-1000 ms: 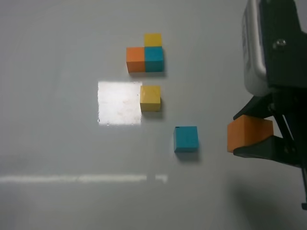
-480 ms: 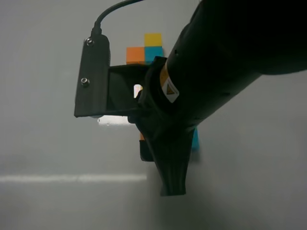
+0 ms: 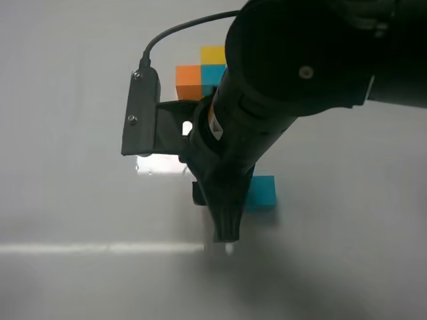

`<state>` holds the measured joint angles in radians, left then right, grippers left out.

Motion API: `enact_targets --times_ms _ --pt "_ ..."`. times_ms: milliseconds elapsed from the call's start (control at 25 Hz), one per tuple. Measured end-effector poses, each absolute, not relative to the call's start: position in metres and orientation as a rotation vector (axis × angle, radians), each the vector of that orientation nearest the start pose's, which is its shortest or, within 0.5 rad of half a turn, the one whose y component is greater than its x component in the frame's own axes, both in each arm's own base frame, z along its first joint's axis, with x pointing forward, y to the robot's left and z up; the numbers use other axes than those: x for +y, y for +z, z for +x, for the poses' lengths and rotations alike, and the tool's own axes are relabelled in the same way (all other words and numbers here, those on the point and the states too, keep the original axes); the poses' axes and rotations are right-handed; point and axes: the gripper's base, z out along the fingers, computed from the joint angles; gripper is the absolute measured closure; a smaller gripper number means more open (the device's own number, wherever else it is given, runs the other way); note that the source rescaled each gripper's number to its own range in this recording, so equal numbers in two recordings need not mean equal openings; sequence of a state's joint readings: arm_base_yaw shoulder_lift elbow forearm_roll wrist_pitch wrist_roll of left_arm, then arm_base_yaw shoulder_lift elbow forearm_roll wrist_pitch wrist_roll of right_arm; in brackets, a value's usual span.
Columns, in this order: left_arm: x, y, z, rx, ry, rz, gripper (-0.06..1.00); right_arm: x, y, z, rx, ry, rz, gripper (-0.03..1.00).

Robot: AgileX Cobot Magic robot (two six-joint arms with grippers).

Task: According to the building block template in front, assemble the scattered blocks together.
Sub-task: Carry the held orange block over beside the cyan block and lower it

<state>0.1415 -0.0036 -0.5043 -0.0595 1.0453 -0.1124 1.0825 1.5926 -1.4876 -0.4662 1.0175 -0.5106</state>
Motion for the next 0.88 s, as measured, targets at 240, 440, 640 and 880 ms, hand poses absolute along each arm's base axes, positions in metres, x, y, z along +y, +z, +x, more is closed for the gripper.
enact_targets --times_ms 240,440,640,880 --pt "-0.005 0.280 -0.005 2.004 -0.052 -0.253 0.19 0.279 0.350 0.202 1.661 -0.328 -1.877 0.64" --pt "-0.005 0.280 -0.005 2.004 -0.052 -0.253 0.19 0.279 0.334 0.201 1.658 -0.323 -1.906 0.64" --pt "-0.005 0.280 -0.005 2.003 -0.052 -0.253 0.19 0.275 0.325 0.203 1.671 -0.334 -1.919 0.64" --pt "-0.005 0.280 -0.005 2.003 -0.052 -0.253 0.19 0.274 0.326 0.204 1.656 -0.348 -1.912 0.64"
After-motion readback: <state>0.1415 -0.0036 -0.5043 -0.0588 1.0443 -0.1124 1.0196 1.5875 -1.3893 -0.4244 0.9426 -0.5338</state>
